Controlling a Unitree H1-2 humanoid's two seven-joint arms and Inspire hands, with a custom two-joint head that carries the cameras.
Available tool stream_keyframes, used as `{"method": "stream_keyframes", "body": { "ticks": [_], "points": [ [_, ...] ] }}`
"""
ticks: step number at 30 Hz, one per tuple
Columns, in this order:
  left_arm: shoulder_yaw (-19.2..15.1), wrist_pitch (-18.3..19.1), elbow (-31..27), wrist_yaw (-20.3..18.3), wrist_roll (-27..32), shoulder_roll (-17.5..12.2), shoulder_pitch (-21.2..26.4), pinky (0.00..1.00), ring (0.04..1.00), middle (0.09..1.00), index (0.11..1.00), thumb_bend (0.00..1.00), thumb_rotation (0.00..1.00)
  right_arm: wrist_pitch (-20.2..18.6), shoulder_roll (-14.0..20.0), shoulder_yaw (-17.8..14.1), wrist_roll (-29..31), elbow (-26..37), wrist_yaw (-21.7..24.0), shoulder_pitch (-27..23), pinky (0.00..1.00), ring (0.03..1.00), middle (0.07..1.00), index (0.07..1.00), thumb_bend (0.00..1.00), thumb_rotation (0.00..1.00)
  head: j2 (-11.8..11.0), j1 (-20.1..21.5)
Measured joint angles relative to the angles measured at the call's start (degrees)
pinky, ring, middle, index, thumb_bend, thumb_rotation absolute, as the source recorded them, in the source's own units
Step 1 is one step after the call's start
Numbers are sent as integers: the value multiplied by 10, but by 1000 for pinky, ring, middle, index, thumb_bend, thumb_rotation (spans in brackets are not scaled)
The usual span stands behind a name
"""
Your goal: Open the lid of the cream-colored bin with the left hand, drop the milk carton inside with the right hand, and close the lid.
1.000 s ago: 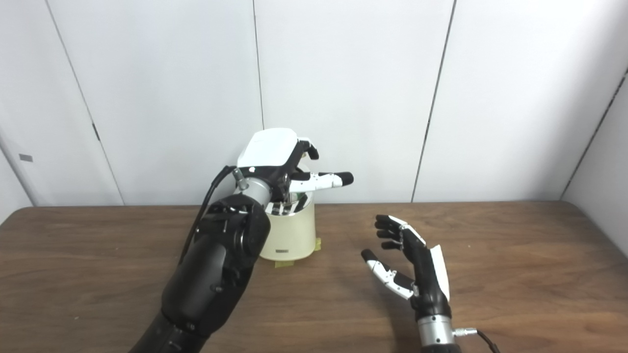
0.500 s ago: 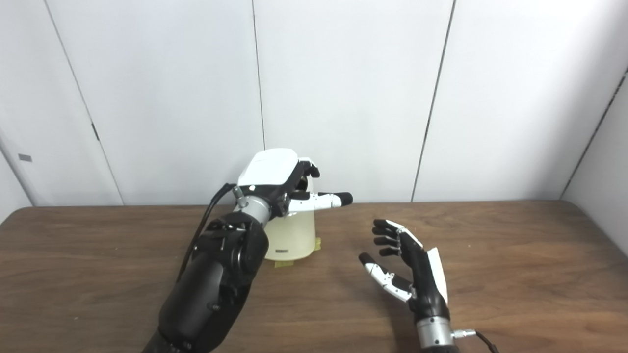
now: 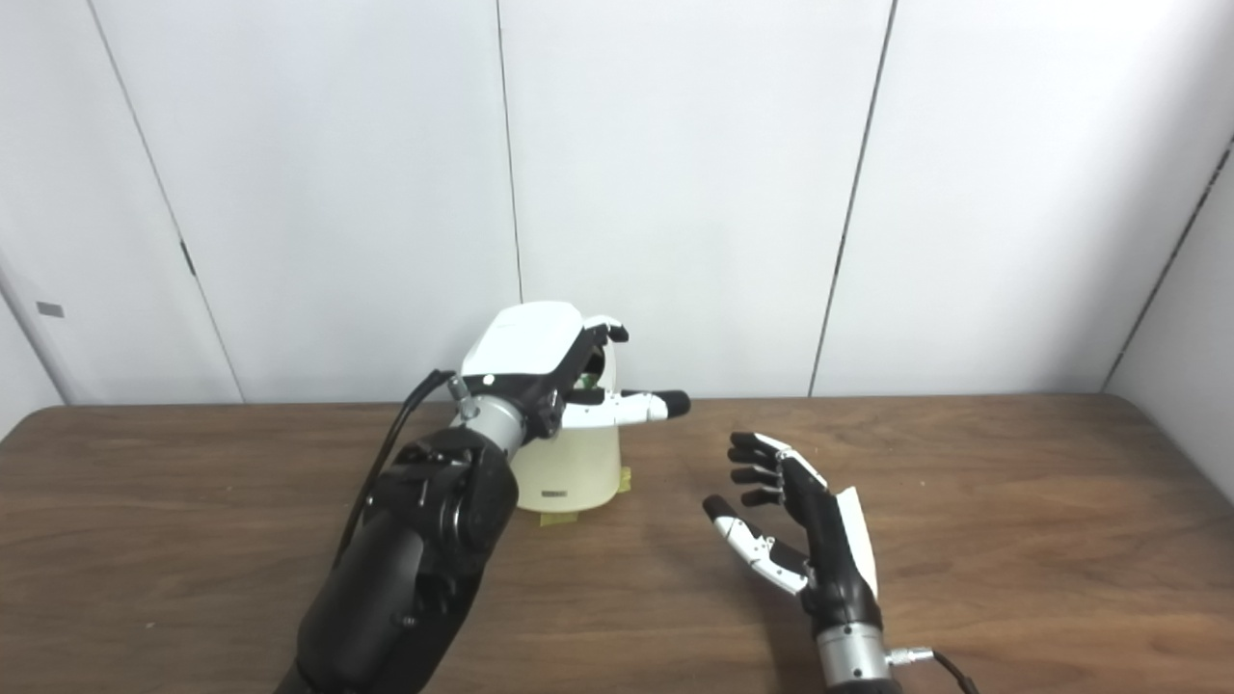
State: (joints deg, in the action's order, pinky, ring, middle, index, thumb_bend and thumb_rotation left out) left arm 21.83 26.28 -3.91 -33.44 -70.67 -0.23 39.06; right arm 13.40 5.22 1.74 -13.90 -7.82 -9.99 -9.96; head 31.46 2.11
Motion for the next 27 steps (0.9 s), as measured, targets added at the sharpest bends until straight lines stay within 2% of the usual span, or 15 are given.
{"method": "stream_keyframes", "body": {
  "ticks": [4,9,15,21,24,27],
  "points": [
    [-3,1,0,-1,0,0,-11,1000,826,827,836,894,1000,-1,0,0,-2,1,2,1,604,699,739,751,268,317,0,0],
    [-10,1,2,17,10,2,-26,1000,803,814,823,882,980,-4,0,0,-3,4,4,2,608,699,738,750,285,370,3,3],
    [-10,0,4,27,15,2,-31,1000,800,808,817,878,972,-18,-1,0,-5,11,6,7,588,681,725,746,269,278,7,4],
    [-8,0,2,34,16,2,-36,1000,800,808,818,896,988,-21,-1,0,-5,16,9,10,601,693,735,749,292,370,11,4],
    [-8,0,0,33,14,2,-39,1000,799,805,820,895,991,-29,-2,0,-5,25,10,16,593,682,732,748,278,325,12,5],
    [-7,0,0,33,13,3,-41,1000,803,809,822,893,990,-40,-2,0,-5,31,12,21,608,696,740,752,281,332,14,7]
  ]
}}
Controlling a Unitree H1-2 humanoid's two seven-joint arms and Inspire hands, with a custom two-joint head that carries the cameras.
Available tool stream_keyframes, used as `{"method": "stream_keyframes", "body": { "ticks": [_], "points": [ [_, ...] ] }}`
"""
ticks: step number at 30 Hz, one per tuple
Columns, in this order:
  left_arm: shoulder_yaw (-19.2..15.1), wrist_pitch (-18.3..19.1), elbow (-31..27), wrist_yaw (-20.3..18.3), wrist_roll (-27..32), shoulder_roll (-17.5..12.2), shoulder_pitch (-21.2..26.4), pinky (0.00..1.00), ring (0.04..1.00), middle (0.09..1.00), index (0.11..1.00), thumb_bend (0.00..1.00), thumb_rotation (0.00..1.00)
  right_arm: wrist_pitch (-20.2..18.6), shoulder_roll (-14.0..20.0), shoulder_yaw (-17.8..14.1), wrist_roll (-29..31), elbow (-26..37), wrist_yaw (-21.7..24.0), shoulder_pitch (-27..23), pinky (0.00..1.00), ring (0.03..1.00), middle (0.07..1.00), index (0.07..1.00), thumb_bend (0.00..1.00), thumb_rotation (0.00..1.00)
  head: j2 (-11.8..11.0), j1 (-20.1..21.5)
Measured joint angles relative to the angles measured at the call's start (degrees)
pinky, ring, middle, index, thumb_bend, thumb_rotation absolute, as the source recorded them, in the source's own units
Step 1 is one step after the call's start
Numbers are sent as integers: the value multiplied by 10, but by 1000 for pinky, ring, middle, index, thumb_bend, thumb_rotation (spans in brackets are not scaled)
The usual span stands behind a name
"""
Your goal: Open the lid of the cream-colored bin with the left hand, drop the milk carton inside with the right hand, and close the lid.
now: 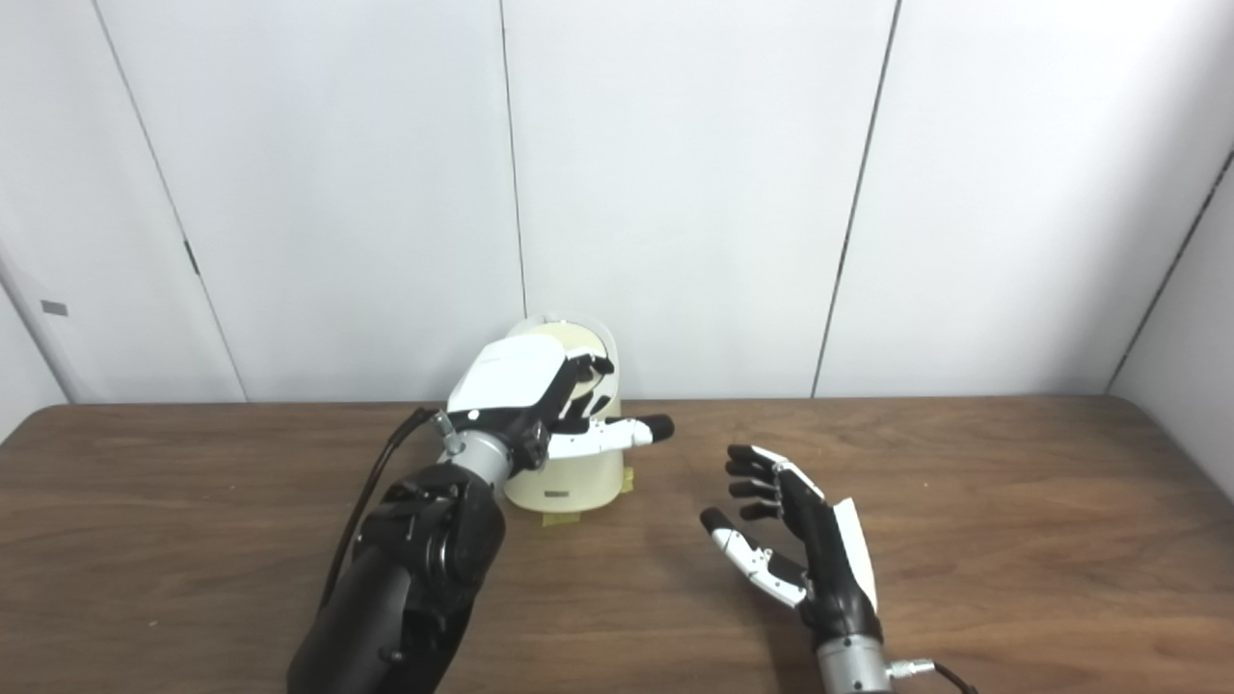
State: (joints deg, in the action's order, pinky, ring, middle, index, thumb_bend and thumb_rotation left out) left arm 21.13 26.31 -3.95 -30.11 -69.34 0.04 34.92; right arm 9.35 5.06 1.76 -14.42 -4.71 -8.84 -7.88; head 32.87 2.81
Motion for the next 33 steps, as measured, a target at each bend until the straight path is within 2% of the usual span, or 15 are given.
{"method": "stream_keyframes", "body": {
  "ticks": [11,13,19,23,25,27,28,30,33],
  "points": [
    [2,-1,1,10,12,-4,-4,1000,780,774,805,900,995,-10,0,1,-3,1,3,0,617,698,745,756,293,378,2,1],
    [5,-1,1,8,12,-7,-4,1000,767,744,799,897,989,-11,0,1,-3,1,4,0,618,694,745,757,301,408,3,2],
    [-1,-2,0,0,15,-4,-4,1000,729,690,807,893,983,-15,0,2,-5,2,6,1,617,698,747,758,297,404,4,2],
    [-8,-2,-1,-5,12,0,-4,1000,660,581,802,888,975,-19,0,3,-8,4,6,2,611,698,745,760,289,401,5,2],
    [-11,-2,-1,-7,12,2,-4,1000,670,628,805,889,974,-19,0,4,-9,5,6,3,616,705,746,758,292,406,5,2],
    [-12,-2,-1,-7,13,3,-5,1000,771,772,813,877,956,-19,0,4,-9,5,6,3,630,715,752,761,291,393,5,2],
    [-11,-2,-1,-7,13,2,-6,1000,810,815,821,872,951,-20,0,4,-9,6,6,4,631,715,753,761,289,387,5,1],
    [-8,-2,-3,-7,13,2,-9,1000,931,934,904,858,920,-21,0,3,-9,8,6,5,632,721,756,762,285,360,5,1],
    [-1,-11,-2,18,20,-1,-20,1000,991,991,977,836,890,-22,0,3,-8,9,7,6,634,722,759,763,288,359,4,1]
  ]
}}
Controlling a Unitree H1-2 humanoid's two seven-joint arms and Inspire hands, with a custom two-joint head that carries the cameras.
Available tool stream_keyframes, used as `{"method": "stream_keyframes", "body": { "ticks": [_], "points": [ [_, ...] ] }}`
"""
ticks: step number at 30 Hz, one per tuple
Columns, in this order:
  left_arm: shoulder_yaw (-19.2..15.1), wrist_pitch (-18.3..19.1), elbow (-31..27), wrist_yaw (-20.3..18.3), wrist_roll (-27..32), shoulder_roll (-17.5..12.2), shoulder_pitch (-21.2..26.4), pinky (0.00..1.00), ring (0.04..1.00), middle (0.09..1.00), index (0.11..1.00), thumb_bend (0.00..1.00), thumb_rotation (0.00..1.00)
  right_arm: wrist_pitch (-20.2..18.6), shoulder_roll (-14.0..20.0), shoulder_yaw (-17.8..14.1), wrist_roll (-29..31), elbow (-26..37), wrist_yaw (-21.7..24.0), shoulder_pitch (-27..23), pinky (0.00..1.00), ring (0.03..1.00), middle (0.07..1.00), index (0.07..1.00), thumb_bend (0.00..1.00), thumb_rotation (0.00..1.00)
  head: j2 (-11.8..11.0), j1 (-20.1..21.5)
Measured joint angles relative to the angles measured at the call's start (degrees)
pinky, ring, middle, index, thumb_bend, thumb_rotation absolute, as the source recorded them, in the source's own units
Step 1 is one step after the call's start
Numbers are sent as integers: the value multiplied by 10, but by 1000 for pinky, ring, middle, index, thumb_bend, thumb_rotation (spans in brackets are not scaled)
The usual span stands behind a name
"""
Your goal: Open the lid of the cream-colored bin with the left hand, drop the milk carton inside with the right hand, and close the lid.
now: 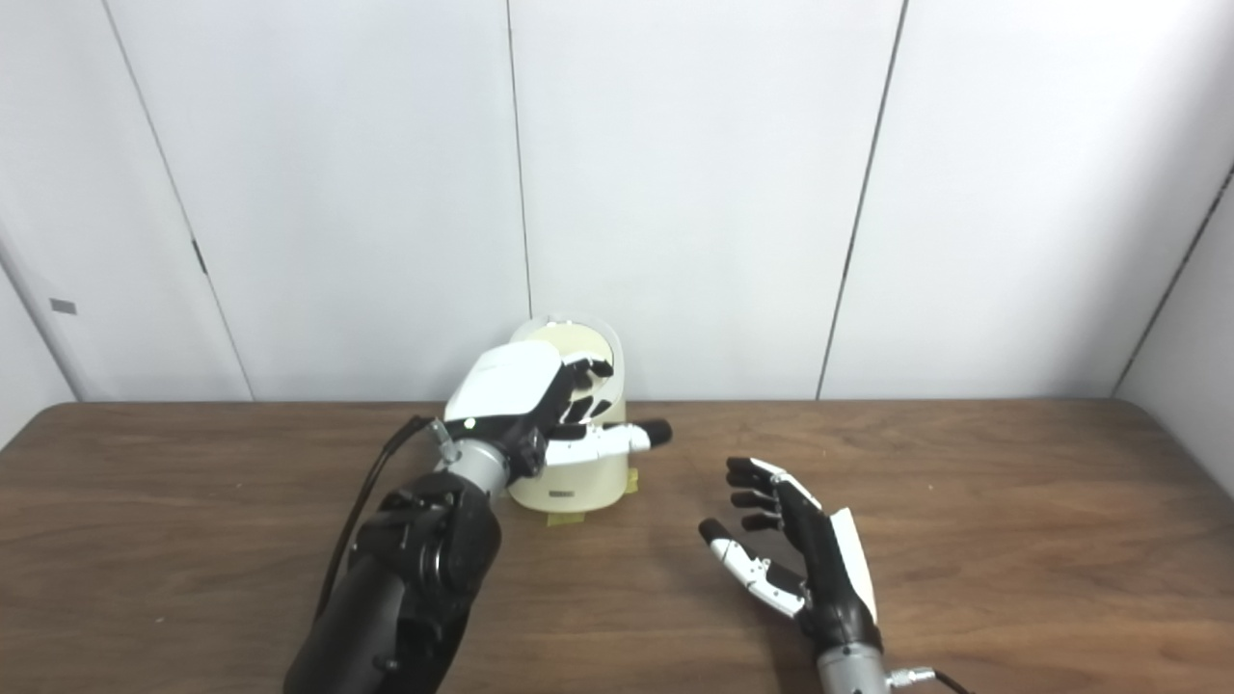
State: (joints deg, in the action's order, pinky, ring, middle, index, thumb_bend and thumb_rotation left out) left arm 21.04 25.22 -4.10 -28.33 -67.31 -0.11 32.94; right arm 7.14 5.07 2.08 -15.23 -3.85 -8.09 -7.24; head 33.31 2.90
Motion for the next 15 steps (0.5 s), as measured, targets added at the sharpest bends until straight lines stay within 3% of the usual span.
{"method": "stream_keyframes", "body": {
  "ticks": [9,11,15],
  "points": [
    [0,-80,38,154,59,-16,-28,1000,1000,994,990,746,852,0,0,0,6,0,3,0,614,686,745,761,305,405,-1,1],
    [-1,-97,41,198,66,-16,-42,1000,946,939,934,693,835,0,0,0,6,0,3,0,615,687,742,759,309,418,-1,1],
    [-4,-137,43,299,73,-16,-82,900,801,807,819,596,762,0,0,1,6,0,3,0,609,683,740,758,305,426,-1,0]
  ]
}}
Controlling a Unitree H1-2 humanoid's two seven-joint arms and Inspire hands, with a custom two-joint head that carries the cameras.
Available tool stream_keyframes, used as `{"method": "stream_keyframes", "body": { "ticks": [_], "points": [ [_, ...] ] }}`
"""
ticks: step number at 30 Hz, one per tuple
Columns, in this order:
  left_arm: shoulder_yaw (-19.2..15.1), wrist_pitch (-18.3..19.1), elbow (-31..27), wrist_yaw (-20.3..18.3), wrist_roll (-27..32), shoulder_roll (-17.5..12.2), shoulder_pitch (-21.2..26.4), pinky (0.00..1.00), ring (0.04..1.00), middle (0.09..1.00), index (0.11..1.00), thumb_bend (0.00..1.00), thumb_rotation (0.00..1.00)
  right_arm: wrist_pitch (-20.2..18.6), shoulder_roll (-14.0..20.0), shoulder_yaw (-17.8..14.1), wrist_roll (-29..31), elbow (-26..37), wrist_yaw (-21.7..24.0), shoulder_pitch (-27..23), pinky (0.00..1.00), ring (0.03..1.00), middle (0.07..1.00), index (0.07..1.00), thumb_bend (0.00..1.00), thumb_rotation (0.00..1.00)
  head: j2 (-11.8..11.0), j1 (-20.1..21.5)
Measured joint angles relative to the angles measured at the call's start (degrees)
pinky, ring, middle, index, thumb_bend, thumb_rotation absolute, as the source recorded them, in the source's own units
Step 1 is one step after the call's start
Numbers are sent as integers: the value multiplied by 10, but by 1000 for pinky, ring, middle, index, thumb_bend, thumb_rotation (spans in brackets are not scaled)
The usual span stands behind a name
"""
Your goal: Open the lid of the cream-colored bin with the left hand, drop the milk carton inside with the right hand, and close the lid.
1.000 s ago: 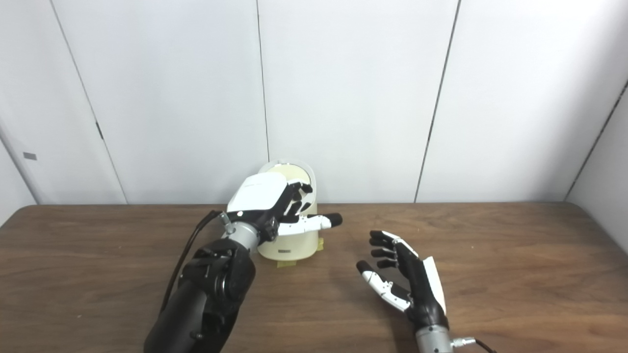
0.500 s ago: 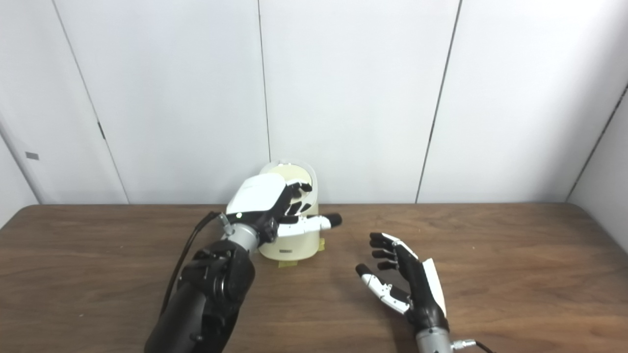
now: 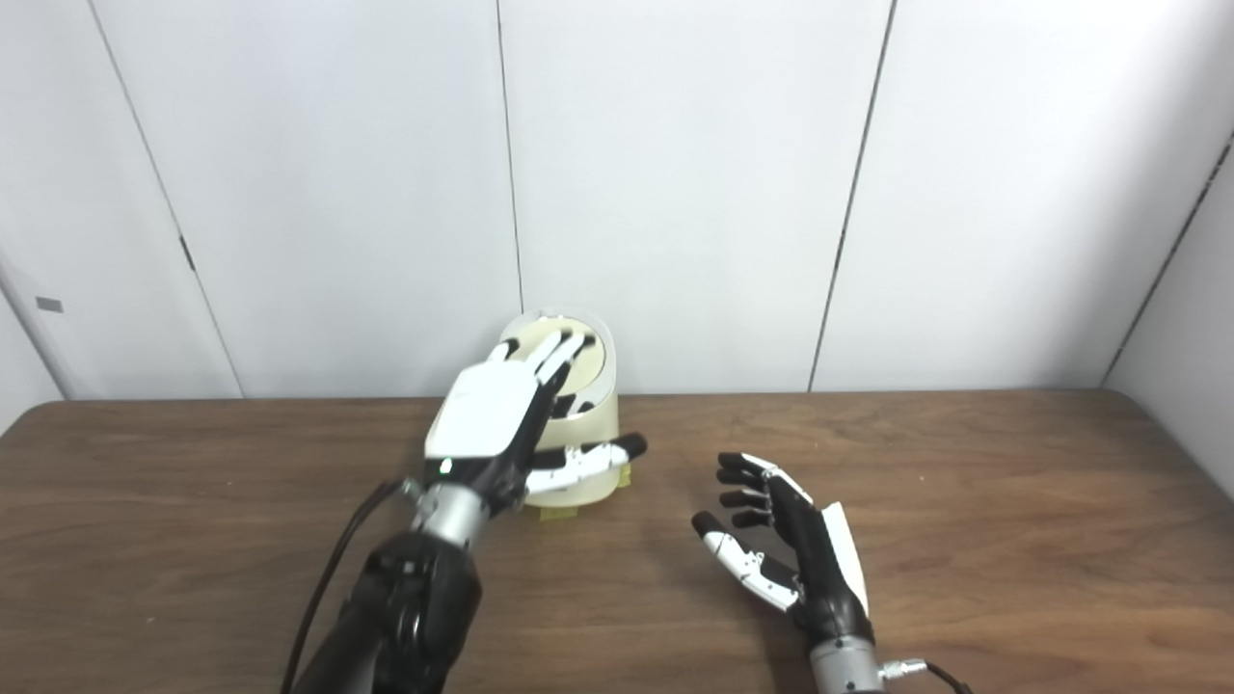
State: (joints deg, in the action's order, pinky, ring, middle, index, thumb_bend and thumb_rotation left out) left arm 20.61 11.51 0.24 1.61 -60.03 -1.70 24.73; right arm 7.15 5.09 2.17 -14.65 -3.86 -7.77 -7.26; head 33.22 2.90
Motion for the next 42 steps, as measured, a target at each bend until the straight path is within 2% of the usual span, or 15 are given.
{"method": "stream_keyframes", "body": {
  "ticks": [2,6,8,11,13,17,19,21,24,26,28,30,32,38,42],
  "points": [
    [-5,-17,-6,37,9,-1,-15,881,786,792,805,591,762,0,0,0,0,0,0,0,613,688,743,759,305,430,0,1],
    [-14,-37,-60,74,18,-8,-50,782,765,780,792,597,783,0,0,0,0,0,0,1,613,683,742,758,297,395,1,2],
    [-17,-44,-79,78,21,-12,-67,730,750,774,782,591,774,0,0,0,0,0,0,0,610,677,740,757,297,387,0,1],
    [-29,-63,-111,81,52,-22,-103,753,774,790,790,572,740,0,0,0,3,-1,0,-1,612,681,744,758,296,411,-4,2],
    [-47,-83,-121,81,87,-28,-131,752,789,798,796,594,733,2,0,-1,4,-3,0,-1,616,695,741,752,245,324,-4,1],
    [-79,-140,-105,96,162,-54,-180,753,814,816,806,557,744,20,0,-4,6,-10,-8,-4,634,719,740,741,221,213,-6,2],
    [-94,-165,-85,99,194,-68,-195,750,832,836,818,518,749,31,0,-8,10,-16,-12,-6,643,725,744,742,230,225,-8,4],
    [-107,-183,-71,101,215,-76,-209,743,848,861,837,437,743,39,0,-9,15,-19,-13,-7,643,725,745,740,234,249,-7,4],
    [-113,-215,-54,117,227,-80,-226,725,856,880,853,386,723,44,-1,-13,21,-21,-15,-9,646,729,749,739,234,255,-8,4],
    [-118,-241,-50,119,246,-80,-227,741,865,885,862,365,729,44,-2,-16,24,-22,-15,-9,649,735,754,745,231,255,-8,6],
    [-128,-277,-37,123,283,-79,-224,765,871,887,866,350,799,43,-3,-21,28,-22,-15,-8,662,744,763,751,234,246,-7,6],
    [-142,-295,-24,122,324,-77,-222,790,879,890,873,318,905,42,-5,-25,30,-23,-15,-8,668,748,764,750,237,234,-8,9],
    [-155,-299,-11,121,356,-74,-217,790,875,885,869,277,928,43,-7,-27,30,-23,-16,-8,665,745,762,746,239,211,-8,9],
    [-166,-304,4,122,370,-71,-209,797,874,881,865,241,872,43,-8,-32,31,-21,-16,-7,656,735,753,742,236,180,-5,8],
    [-168,-305,13,128,366,-70,-204,787,872,880,860,235,828,42,-8,-33,31,-21,-16,-5,661,741,758,745,241,224,-8,7]
  ]
}}
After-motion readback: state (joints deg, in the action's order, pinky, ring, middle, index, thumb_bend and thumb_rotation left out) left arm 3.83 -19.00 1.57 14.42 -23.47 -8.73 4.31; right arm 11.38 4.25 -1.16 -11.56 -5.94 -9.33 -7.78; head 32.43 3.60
